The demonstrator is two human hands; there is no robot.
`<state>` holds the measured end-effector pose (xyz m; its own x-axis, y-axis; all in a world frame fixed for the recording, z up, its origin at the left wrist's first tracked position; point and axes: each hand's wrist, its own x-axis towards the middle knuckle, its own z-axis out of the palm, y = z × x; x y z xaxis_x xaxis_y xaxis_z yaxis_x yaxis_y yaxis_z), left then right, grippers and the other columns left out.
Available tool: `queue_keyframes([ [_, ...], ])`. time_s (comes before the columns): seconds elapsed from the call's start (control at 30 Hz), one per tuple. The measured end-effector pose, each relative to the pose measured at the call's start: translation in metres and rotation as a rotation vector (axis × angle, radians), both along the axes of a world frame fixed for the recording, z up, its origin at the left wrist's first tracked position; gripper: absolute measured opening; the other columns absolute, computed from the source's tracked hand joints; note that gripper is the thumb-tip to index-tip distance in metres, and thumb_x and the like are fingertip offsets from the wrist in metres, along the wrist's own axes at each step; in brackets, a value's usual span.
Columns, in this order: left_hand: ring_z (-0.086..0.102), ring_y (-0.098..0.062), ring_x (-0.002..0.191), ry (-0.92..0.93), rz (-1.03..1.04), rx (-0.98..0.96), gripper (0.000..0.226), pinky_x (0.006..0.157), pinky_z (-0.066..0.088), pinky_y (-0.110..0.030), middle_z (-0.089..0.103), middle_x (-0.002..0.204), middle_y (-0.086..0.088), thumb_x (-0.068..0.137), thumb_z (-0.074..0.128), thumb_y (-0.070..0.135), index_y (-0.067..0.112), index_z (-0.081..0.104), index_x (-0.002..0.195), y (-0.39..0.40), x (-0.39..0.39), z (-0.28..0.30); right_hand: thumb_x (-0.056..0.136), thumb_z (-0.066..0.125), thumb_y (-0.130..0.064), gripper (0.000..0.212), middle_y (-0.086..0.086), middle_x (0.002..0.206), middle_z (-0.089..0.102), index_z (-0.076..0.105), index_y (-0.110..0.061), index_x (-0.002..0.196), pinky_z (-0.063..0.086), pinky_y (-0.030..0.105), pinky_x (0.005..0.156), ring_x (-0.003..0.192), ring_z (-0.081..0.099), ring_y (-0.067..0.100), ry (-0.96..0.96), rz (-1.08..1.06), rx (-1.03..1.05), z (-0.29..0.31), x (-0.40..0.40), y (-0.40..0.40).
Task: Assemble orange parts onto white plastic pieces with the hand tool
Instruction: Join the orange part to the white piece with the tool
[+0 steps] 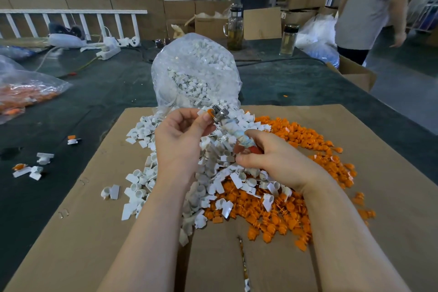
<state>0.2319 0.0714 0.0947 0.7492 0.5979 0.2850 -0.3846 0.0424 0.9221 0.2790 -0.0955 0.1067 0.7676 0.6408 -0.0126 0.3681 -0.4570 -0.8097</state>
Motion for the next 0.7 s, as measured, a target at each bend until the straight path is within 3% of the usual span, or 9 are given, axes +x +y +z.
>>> queue_keyframes([
  [0.07,0.070,-0.010,0.064,-0.002,-0.004,0.009,0.010,0.064,0.055,-0.018,0.070,0.066,0.007,0.087,0.071,0.003,0.011,0.067,0.082,0.001,-0.001,0.000,0.088,0.068,-0.023,0.019,-0.004,0.102,0.067,0.059,-0.021,0.106,0.051,0.041,0.090,0.093,0.064,0.014,-0.024,0.010,0.001,0.000,0.000,0.001],
  [0.13,0.069,-0.008,0.062,-0.004,-0.009,0.010,0.010,0.063,0.054,-0.017,0.069,0.064,0.007,0.086,0.071,0.003,0.011,0.066,0.081,0.001,-0.001,0.001,0.089,0.066,-0.017,0.011,-0.018,0.079,0.065,0.062,-0.025,0.096,0.050,0.034,0.072,0.073,0.060,0.003,-0.064,0.019,0.000,-0.001,0.001,0.003],
  [0.2,0.068,-0.007,0.059,-0.010,-0.013,-0.005,0.010,0.062,0.054,-0.016,0.068,0.062,0.008,0.086,0.070,0.001,0.009,0.066,0.081,0.001,-0.001,0.001,0.088,0.061,-0.010,0.020,-0.023,0.063,0.059,0.061,-0.030,0.086,0.043,0.026,0.060,0.058,0.053,-0.002,-0.115,0.003,-0.017,-0.003,0.001,0.004],
  [0.33,0.066,-0.006,0.057,-0.014,-0.020,-0.037,0.011,0.062,0.054,-0.017,0.067,0.061,0.009,0.087,0.068,-0.001,0.008,0.065,0.082,0.001,0.000,-0.001,0.086,0.058,-0.008,0.020,-0.012,0.074,0.061,0.064,-0.027,0.086,0.044,0.026,0.060,0.062,0.055,0.001,-0.180,-0.031,-0.031,-0.005,0.000,0.007],
  [0.47,0.066,-0.007,0.057,-0.014,-0.016,-0.057,0.011,0.063,0.056,-0.019,0.067,0.063,0.008,0.088,0.068,-0.001,0.008,0.066,0.082,0.001,0.000,-0.002,0.087,0.057,-0.010,0.012,0.004,0.080,0.067,0.065,-0.018,0.089,0.049,0.039,0.062,0.069,0.061,0.018,-0.213,-0.046,-0.043,-0.008,0.002,0.009],
  [0.57,0.066,-0.008,0.058,-0.008,-0.029,-0.082,0.011,0.063,0.055,-0.019,0.068,0.063,0.007,0.088,0.067,-0.002,0.007,0.066,0.081,0.001,0.000,-0.002,0.088,0.058,-0.013,0.009,0.002,0.074,0.064,0.065,-0.018,0.090,0.042,0.031,0.054,0.057,0.053,0.008,-0.225,-0.038,-0.048,-0.012,0.005,0.011],
  [0.7,0.070,-0.009,0.062,0.006,-0.029,-0.168,0.005,0.065,0.057,-0.020,0.073,0.068,0.003,0.087,0.069,0.004,0.008,0.067,0.084,0.004,-0.001,0.001,0.086,0.060,-0.016,0.006,-0.008,0.071,0.062,0.063,-0.022,0.086,0.043,0.029,0.053,0.061,0.056,0.008,-0.283,-0.090,-0.017,-0.016,0.005,0.014],
])
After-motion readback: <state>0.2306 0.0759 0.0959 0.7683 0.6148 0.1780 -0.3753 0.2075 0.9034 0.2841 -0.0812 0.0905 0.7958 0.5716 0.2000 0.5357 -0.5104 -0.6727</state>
